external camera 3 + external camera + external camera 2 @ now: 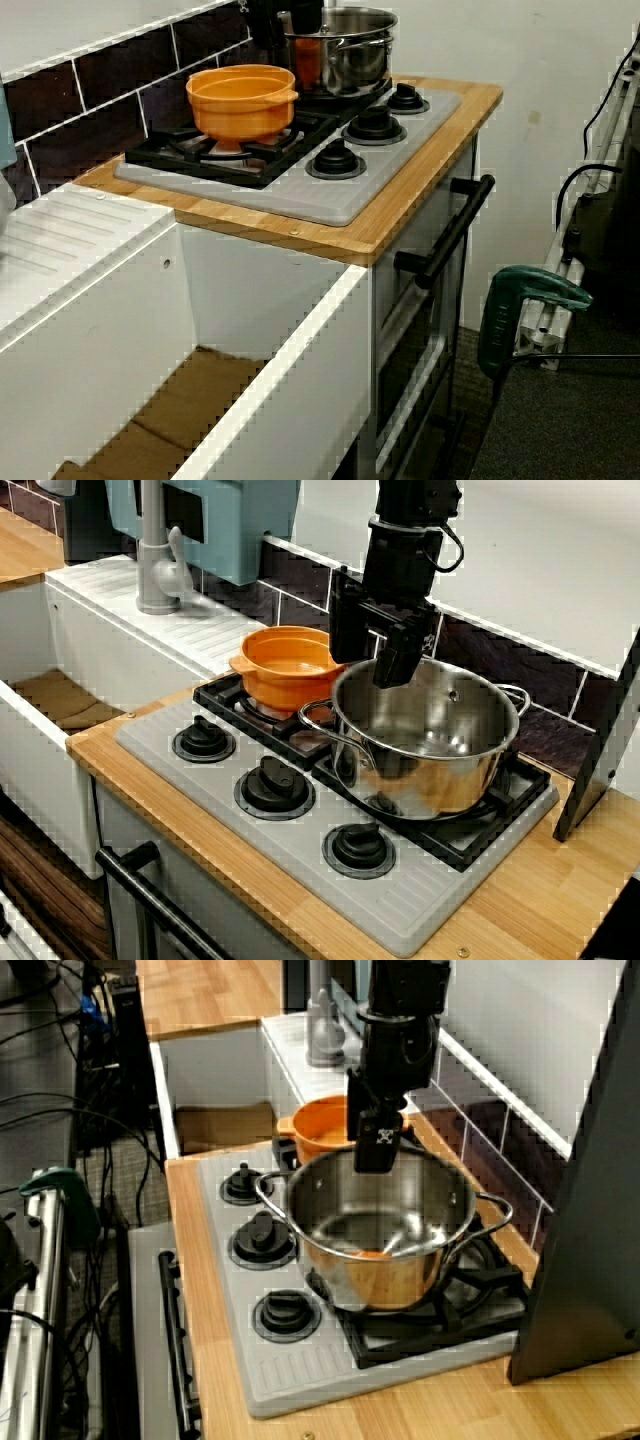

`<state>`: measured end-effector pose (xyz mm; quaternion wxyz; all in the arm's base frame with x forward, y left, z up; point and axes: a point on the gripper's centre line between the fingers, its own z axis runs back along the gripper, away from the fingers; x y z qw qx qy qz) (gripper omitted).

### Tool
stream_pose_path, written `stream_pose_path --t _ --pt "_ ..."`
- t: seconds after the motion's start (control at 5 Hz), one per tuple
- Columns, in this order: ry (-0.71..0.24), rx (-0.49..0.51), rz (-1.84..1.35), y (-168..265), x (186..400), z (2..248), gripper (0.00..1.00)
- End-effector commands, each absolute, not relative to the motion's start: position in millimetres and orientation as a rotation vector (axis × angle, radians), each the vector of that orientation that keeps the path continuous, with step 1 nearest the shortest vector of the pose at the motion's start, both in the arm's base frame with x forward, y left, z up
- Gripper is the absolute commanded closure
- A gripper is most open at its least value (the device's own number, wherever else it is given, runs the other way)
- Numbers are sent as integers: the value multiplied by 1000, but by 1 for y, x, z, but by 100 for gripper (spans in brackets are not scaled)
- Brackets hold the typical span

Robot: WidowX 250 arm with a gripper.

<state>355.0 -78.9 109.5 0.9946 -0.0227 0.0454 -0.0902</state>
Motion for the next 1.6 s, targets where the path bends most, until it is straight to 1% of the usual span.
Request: stream_pose_path --t 0.0,0.2,0.4,0.6,0.8,1.0,1.2,1.4 --pt "91 -45 -181 -79 355 109 0" --pt "54 -81 -193 -88 359 138 0" --pt "22 -100 -201 -87 357 153 0" --pt "-6 -98 -210 -78 353 164 0" --pt "-57 -51 -201 -62 352 172 0" --pt "-100 -39 -159 -38 347 187 0" --pt "-123 -35 -124 -25 344 198 0" --pt "-140 -15 -125 -14 347 198 0"
